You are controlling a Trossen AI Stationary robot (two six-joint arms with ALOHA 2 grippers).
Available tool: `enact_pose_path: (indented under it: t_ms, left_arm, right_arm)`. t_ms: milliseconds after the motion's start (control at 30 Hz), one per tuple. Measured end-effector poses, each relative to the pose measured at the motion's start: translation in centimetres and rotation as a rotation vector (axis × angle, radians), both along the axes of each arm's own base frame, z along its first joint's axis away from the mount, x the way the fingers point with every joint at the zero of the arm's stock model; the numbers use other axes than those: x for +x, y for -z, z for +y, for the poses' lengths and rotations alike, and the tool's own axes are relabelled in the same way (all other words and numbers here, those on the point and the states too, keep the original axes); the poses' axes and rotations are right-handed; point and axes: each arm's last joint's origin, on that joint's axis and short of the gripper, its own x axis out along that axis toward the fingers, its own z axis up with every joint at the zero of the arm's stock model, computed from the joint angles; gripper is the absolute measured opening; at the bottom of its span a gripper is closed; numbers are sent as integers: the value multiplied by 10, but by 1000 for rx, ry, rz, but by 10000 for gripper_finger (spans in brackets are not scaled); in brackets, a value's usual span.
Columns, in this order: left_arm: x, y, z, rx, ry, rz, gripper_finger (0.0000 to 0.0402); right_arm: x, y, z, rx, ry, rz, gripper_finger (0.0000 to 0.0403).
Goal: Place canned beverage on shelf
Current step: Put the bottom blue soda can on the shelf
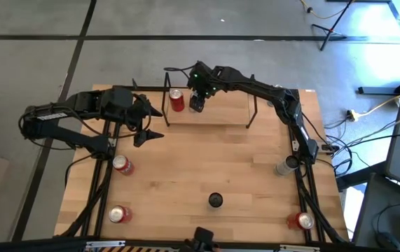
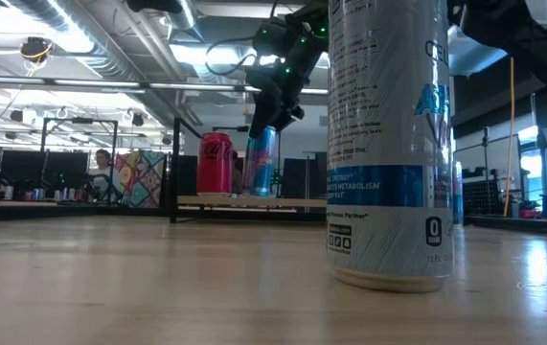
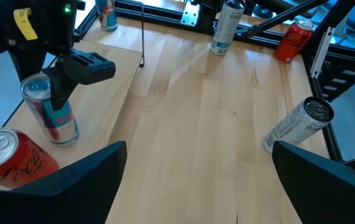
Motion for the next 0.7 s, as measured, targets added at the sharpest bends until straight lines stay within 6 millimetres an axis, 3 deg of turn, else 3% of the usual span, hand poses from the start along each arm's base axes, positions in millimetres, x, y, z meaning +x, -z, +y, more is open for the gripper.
enact_pose_path:
  t_ms: [700]
  left_arm:
    - [0, 0, 0, 8, -11, 0, 391]
  right_arm:
    - [3, -2, -1, -19, -17, -38, 283]
